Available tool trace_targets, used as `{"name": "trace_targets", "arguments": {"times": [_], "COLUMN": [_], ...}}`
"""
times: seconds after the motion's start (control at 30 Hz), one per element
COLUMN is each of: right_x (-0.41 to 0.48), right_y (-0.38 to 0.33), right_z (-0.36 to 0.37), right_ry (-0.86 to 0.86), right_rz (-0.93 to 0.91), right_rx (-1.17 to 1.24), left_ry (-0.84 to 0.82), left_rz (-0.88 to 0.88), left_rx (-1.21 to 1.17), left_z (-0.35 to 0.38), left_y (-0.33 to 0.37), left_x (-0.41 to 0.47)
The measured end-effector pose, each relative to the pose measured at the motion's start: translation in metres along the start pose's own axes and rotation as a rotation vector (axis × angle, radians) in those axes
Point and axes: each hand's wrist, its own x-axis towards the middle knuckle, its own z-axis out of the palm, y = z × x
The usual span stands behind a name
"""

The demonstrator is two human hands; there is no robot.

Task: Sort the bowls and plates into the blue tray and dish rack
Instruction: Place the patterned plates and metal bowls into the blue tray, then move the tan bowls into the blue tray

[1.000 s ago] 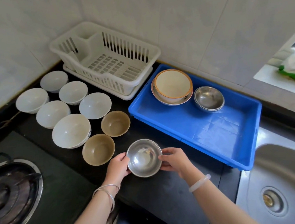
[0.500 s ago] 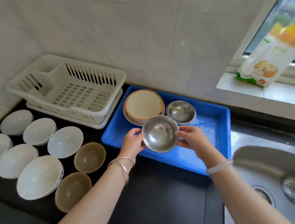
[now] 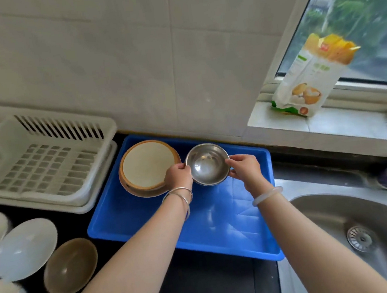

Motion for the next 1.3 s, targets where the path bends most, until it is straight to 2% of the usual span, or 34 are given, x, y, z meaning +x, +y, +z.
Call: {"name": "trace_targets", "arguments": {"times": [0.17, 0.43, 0.63, 0.8, 1.13, 1.3], "right_x": [0.018, 0.027, 0.025, 0.021, 0.005, -0.020], "right_y": [0.003, 0.014, 0.022, 0.029, 0.024, 0.025], "right_z": [0.006, 0.013, 0.017, 0.023, 0.020, 0.014], "right_ry": [0.027, 0.011, 0.051, 0.022, -0.027, 0.029], "right_rz": [-0.006, -0.050, -0.086, -0.074, -0.091, -0.157], "right_rx": [-0.098, -0.124, -0.187, -0.140, -0.166, -0.245], "left_ry": [0.012, 0.020, 0.043, 0.044, -0.050, -0.116], "left_rz": [-0.024, -0.094, -0.030, -0.026, -0.013, 0.071], "left_rx": [0.093, 0.132, 0.095, 0.022, -0.013, 0.047], "left_z": [0.012, 0.024, 0.028, 0.029, 0.015, -0.009], "left_y": [-0.004, -0.012, -0.024, -0.029, -0.037, -0.046], "left_x": [0.002, 0.010, 0.007, 0.007, 0.003, -0.011]}}
